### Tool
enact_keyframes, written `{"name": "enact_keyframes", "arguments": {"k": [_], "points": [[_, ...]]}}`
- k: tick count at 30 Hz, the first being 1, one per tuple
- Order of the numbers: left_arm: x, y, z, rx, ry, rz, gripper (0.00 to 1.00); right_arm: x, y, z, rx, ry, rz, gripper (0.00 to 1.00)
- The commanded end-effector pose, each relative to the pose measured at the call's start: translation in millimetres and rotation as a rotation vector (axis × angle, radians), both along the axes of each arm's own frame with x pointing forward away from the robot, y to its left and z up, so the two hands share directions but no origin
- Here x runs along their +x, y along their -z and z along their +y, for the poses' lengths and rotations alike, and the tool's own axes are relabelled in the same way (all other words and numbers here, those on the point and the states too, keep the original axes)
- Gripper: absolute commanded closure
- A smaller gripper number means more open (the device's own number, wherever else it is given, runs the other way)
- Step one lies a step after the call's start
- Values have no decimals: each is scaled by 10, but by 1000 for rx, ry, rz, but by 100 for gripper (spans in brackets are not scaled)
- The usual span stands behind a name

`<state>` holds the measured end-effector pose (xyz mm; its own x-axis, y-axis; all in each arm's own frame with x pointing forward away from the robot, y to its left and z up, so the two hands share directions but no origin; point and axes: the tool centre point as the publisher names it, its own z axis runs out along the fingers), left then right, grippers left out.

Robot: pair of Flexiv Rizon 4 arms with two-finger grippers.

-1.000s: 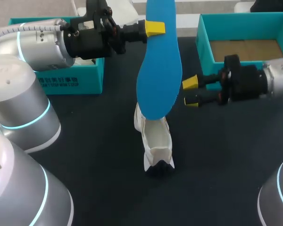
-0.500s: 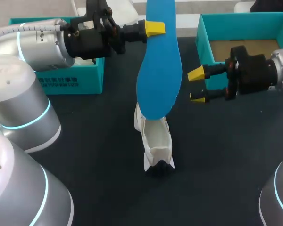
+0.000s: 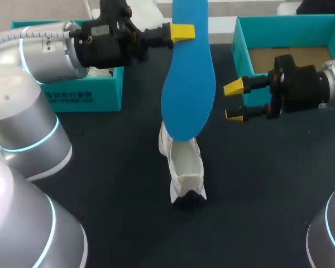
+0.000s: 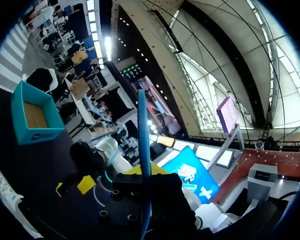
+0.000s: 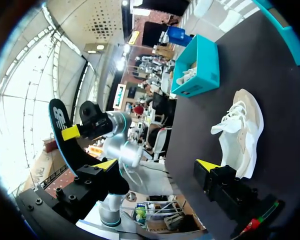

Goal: Take the shoe out of the shoebox, open the shoe tongue, remove and reinsert the insole, then place the shoe into the shoebox

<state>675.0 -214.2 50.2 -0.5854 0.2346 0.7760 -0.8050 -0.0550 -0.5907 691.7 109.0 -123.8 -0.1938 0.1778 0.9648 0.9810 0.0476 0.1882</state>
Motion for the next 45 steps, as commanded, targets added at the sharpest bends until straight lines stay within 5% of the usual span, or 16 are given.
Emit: {"name": "enact_keyframes", "arguments": {"k": [1, 6, 11, 14, 15, 18, 42, 45], "points": [[-7, 133, 223, -39, 54, -200, 100, -7, 1, 8, -2, 2, 1, 0], [-27, 188, 285, -3, 15, -471, 100, -7, 1, 8, -2, 2, 1, 0], [6, 312, 297, 88, -39, -951, 100, -7, 1, 8, -2, 2, 1, 0], [27, 364, 305, 82, -103, -1176, 100, -7, 1, 8, -2, 2, 1, 0], [67, 411, 317, 40, -163, -1358, 100, -7, 1, 8, -2, 2, 1, 0], [134, 501, 360, 14, -340, -1335, 100, -7, 1, 8, -2, 2, 1, 0], [134, 501, 360, 14, -340, -1335, 100, -7, 1, 8, -2, 2, 1, 0], [122, 512, 390, -81, -314, -1395, 100, -7, 1, 8, -2, 2, 1, 0]]}}
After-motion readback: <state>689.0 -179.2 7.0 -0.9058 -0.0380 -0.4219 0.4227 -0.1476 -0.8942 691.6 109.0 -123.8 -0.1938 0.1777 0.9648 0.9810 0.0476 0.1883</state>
